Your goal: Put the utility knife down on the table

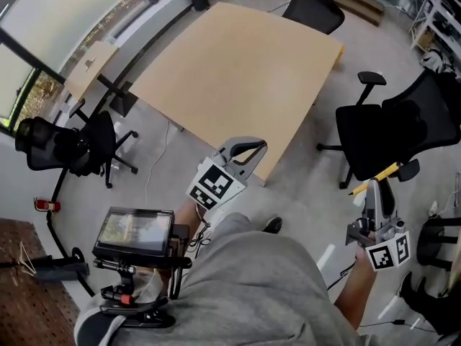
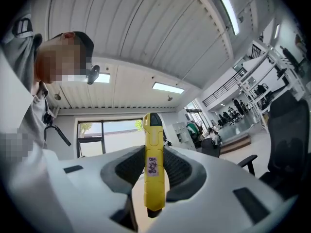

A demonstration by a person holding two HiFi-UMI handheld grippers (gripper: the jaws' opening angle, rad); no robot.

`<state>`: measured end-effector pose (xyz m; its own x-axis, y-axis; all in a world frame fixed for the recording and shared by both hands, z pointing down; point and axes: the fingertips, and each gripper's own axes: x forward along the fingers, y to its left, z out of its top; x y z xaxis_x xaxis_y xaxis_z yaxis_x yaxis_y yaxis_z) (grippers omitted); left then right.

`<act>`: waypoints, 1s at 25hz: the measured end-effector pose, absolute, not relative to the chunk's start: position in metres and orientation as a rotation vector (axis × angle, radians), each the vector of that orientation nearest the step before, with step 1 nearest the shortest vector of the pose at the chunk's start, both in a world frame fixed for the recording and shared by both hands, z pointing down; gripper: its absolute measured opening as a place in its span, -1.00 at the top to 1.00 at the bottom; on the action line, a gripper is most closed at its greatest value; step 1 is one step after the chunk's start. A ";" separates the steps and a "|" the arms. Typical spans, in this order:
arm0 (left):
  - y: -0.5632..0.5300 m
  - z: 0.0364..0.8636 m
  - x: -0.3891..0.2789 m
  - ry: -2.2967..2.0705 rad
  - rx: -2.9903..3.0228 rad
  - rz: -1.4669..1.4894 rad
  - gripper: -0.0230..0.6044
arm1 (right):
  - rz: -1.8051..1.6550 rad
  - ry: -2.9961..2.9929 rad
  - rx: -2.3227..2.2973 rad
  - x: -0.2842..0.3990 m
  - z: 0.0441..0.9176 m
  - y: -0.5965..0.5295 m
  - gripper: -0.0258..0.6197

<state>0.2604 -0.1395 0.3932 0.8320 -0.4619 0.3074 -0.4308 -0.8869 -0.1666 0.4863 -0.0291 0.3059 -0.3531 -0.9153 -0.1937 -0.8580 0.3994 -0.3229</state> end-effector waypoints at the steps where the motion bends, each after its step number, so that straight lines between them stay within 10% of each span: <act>1: -0.143 0.392 0.258 0.732 -2.918 -0.527 0.91 | -0.234 2.334 -1.521 0.485 0.304 -0.037 0.55; 25: -0.292 0.380 0.218 0.822 -2.920 -0.476 0.91 | -0.234 2.426 -1.456 0.445 0.288 -0.217 0.55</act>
<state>0.2180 -0.2924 0.3795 0.8088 -0.5196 0.2755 -0.4977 -0.8543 -0.1503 0.4450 -0.2173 0.2885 -0.4408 -0.8810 -0.1719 -0.8320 0.4729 -0.2902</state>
